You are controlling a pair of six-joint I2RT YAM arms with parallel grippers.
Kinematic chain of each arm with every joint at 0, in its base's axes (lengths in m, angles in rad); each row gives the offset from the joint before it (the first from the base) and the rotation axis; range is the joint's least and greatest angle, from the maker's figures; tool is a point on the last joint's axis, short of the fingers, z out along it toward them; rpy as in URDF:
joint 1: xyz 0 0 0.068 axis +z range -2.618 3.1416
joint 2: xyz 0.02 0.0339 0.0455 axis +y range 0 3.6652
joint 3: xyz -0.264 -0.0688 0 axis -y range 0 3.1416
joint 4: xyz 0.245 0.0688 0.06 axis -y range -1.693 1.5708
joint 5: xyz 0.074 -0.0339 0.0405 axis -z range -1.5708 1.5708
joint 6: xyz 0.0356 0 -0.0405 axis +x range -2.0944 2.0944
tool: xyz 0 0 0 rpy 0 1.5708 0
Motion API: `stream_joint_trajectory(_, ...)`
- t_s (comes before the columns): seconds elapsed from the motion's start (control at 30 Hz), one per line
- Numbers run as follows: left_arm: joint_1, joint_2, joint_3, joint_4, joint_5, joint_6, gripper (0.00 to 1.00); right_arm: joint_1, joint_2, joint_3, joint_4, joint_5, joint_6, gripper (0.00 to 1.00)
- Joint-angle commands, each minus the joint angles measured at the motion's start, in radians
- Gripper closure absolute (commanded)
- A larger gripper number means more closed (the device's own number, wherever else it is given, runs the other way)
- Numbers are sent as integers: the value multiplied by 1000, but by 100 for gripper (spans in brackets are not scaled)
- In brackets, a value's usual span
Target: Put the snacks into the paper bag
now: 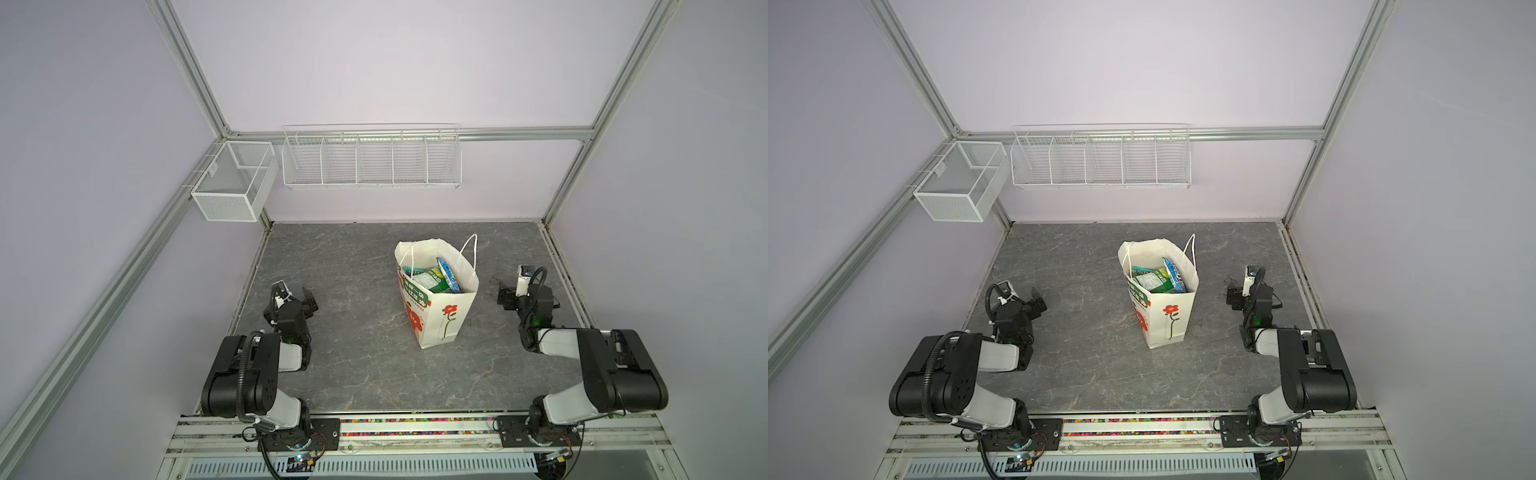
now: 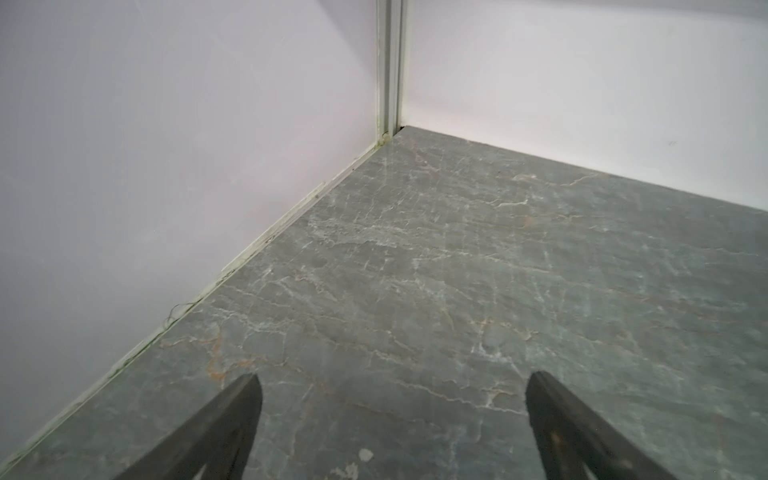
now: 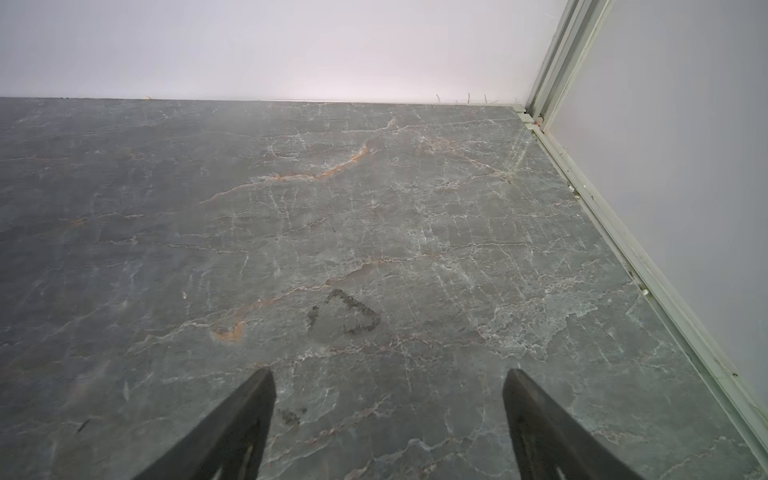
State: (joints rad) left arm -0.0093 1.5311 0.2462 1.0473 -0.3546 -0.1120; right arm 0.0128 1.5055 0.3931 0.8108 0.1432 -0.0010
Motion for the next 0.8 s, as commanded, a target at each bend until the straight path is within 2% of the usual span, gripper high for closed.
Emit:
stream_joint_trajectory(0.0, 2, 19, -2, 123, 41, -3, 1, 2, 6, -20, 66, 27, -16, 12)
stream_joint_trajectory(0.27, -4, 23, -12, 146, 49, 10, 0, 3, 10, -23, 72, 47, -8, 12)
stream_joint_trajectory(0.47, -76, 64, -83, 307, 32, 102, 0, 15, 23, -18, 72, 46, -27, 12)
stream_joint_trajectory(0.5, -98, 82, -97, 358, 27, 128, 0, 20, 27, -24, 89, 54, -32, 12)
stream_joint_trajectory(0.63, -157, 83, -107, 364, 31, 208, 1, 51, 28, -54, 147, 113, -49, 12)
stream_joint_trajectory(0.77, -164, 81, -112, 368, 43, 221, 0, 94, 33, -111, 275, 211, -69, 12)
